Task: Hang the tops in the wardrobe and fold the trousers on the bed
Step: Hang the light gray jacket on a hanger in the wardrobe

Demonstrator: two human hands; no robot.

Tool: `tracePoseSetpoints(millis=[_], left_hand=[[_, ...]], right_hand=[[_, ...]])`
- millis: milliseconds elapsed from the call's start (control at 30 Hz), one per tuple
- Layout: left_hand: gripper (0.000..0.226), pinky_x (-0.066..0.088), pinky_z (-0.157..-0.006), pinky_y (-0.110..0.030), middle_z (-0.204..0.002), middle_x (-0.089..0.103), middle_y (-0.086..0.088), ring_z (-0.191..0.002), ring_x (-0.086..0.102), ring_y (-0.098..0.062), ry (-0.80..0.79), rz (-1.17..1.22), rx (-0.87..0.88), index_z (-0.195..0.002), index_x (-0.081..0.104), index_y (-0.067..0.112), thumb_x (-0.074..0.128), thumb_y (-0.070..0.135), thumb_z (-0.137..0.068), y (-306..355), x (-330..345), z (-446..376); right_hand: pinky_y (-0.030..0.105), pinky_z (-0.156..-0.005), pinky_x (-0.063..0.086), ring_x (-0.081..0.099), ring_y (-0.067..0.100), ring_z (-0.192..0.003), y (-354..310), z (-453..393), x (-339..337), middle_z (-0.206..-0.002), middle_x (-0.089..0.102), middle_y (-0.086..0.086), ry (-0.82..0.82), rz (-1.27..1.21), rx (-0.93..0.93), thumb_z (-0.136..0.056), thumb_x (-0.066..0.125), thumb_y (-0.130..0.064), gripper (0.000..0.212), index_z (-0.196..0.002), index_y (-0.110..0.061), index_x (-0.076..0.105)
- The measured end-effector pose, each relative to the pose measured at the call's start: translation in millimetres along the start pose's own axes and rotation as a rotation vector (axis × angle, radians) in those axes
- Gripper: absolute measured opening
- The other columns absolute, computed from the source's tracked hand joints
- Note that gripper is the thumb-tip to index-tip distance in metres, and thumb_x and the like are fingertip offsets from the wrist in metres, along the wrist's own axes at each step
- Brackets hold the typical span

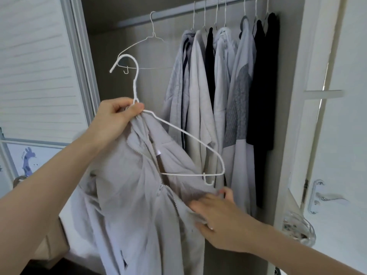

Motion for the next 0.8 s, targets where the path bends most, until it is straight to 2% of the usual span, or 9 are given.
tracePoseSetpoints(millis=[100, 167, 233, 333, 400, 500, 633, 700, 800], left_hand=[[0.024, 0.038, -0.069, -0.028, -0.068, 0.056, -0.007, -0.067, 0.048, -0.008, 0.001, -0.086, -0.058, -0.08, 0.071, 0.01, 0.065, 0.03, -0.092, -21, -12, 6], [0.021, 0.037, -0.066, -0.025, -0.067, 0.055, -0.001, -0.063, 0.045, -0.006, -0.015, -0.155, -0.081, -0.081, 0.072, 0.014, 0.065, 0.031, -0.091, -30, -15, 12], [0.02, 0.037, -0.067, -0.025, -0.07, 0.056, -0.005, -0.062, 0.044, -0.006, -0.03, -0.211, -0.074, -0.083, 0.073, 0.014, 0.066, 0.031, -0.091, -33, -13, 17], [0.017, 0.038, -0.068, -0.024, -0.071, 0.059, 0.0, -0.064, 0.047, -0.005, -0.074, -0.179, -0.039, -0.08, 0.073, 0.018, 0.067, 0.03, -0.09, -29, -3, 23], [0.014, 0.039, -0.071, -0.025, -0.076, 0.062, 0.004, -0.067, 0.051, -0.006, -0.114, -0.179, -0.009, -0.083, 0.075, 0.022, 0.068, 0.034, -0.089, -24, 11, 25], [0.022, 0.04, -0.077, -0.035, -0.077, 0.06, -0.003, -0.073, 0.054, -0.014, -0.146, -0.272, 0.078, -0.086, 0.076, 0.029, 0.066, 0.049, -0.085, -18, 35, 29], [0.024, 0.038, -0.073, -0.032, -0.078, 0.058, -0.007, -0.074, 0.053, -0.017, -0.107, -0.314, 0.197, -0.093, 0.074, 0.023, 0.063, 0.044, -0.09, -8, 44, 34], [0.03, 0.041, -0.074, -0.03, -0.082, 0.062, -0.004, -0.076, 0.055, -0.017, -0.167, -0.316, 0.212, -0.096, 0.072, 0.017, 0.063, 0.045, -0.09, -18, 34, 35], [0.055, 0.034, -0.062, -0.025, -0.06, 0.045, 0.004, -0.059, 0.041, -0.011, -0.187, -0.364, 0.135, -0.069, 0.053, 0.006, 0.057, 0.056, -0.089, -50, 5, 34]], right_hand=[[0.053, -0.1, 0.022, 0.044, 0.014, -0.114, 8, 4, -16, -0.117, 0.049, -0.01, 0.06, 0.178, -0.046, -0.09, 0.028, -0.043, 0.032, -0.12, -0.037, 0.038], [0.046, -0.099, 0.034, 0.039, 0.013, -0.112, 22, 1, -24, -0.117, 0.043, -0.008, 0.054, 0.135, -0.044, -0.095, 0.022, -0.044, 0.034, -0.124, -0.04, 0.038], [0.032, -0.086, 0.041, 0.032, 0.01, -0.1, 32, -4, -31, -0.104, 0.036, -0.005, 0.074, 0.057, -0.051, -0.101, 0.029, -0.034, 0.027, -0.124, -0.036, 0.044], [0.02, -0.073, 0.03, 0.032, 0.011, -0.086, 36, -19, -48, -0.089, 0.031, -0.003, 0.184, -0.169, -0.02, -0.101, 0.037, -0.021, 0.023, -0.113, -0.032, 0.054], [0.018, -0.073, 0.03, 0.038, 0.007, -0.084, 29, -32, -60, -0.087, 0.036, -0.003, 0.254, -0.352, 0.007, -0.101, 0.038, -0.017, 0.024, -0.105, -0.03, 0.058], [0.022, -0.076, 0.035, 0.046, 0.008, -0.089, 8, -50, -75, -0.089, 0.049, 0.0, 0.375, -0.472, 0.001, -0.101, 0.036, -0.018, 0.024, -0.094, -0.032, 0.053], [0.02, -0.064, 0.032, 0.046, 0.0, -0.065, 2, -61, -87, -0.071, 0.048, -0.012, 0.504, -0.648, 0.068, -0.097, 0.04, -0.006, 0.023, -0.091, -0.021, 0.056], [0.014, -0.062, 0.031, 0.048, -0.005, -0.063, 13, -59, -96, -0.069, 0.051, -0.014, 0.601, -0.669, 0.115, -0.094, 0.044, -0.002, 0.027, -0.085, -0.023, 0.059], [0.011, -0.061, 0.032, 0.05, -0.004, -0.062, 36, -51, -112, -0.07, 0.058, -0.018, 0.701, -0.634, 0.158, -0.087, 0.05, 0.005, 0.04, -0.075, -0.031, 0.06]])
Point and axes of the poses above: each hand's wrist, its own z-axis away from the middle knuckle, its own x-axis out of the palm, y = z × x, the point moved 5 cm from there along -z, towards the middle knuckle
